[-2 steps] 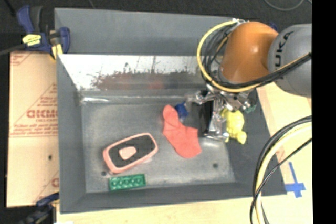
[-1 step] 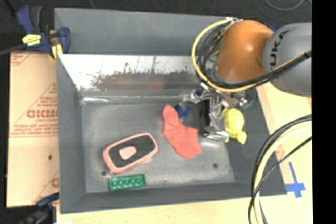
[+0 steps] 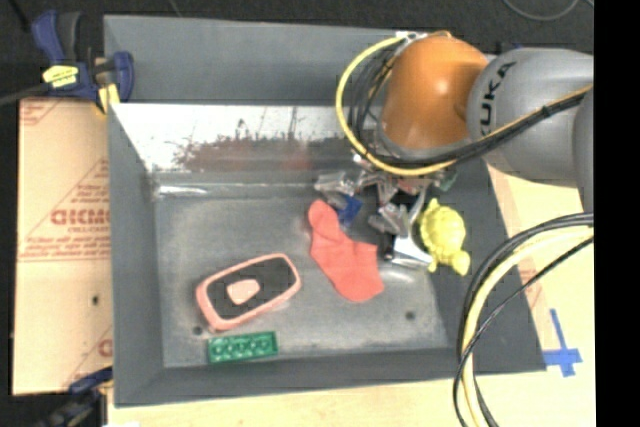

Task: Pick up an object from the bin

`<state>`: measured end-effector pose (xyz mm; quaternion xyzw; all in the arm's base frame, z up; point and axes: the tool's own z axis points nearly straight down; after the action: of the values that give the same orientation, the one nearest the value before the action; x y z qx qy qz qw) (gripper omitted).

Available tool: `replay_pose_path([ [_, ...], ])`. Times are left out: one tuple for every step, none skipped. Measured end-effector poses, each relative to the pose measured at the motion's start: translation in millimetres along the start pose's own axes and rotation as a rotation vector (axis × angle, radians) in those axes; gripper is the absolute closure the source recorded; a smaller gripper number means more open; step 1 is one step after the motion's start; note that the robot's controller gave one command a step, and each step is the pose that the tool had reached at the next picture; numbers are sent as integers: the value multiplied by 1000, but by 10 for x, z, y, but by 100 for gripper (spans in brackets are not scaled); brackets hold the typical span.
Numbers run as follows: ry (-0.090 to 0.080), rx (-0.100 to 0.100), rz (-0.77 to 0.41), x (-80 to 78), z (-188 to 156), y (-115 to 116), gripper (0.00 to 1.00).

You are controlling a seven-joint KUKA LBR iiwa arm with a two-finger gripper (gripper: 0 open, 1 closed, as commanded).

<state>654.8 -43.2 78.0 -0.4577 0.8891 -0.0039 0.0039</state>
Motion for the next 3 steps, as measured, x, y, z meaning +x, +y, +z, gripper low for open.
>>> replay_pose_path([
  [-15,15,-211,-125,-23,53,100],
  [-15,15,-209,-124,-23,52,100],
  [-20,22,-205,-135,-554,25,100],
])
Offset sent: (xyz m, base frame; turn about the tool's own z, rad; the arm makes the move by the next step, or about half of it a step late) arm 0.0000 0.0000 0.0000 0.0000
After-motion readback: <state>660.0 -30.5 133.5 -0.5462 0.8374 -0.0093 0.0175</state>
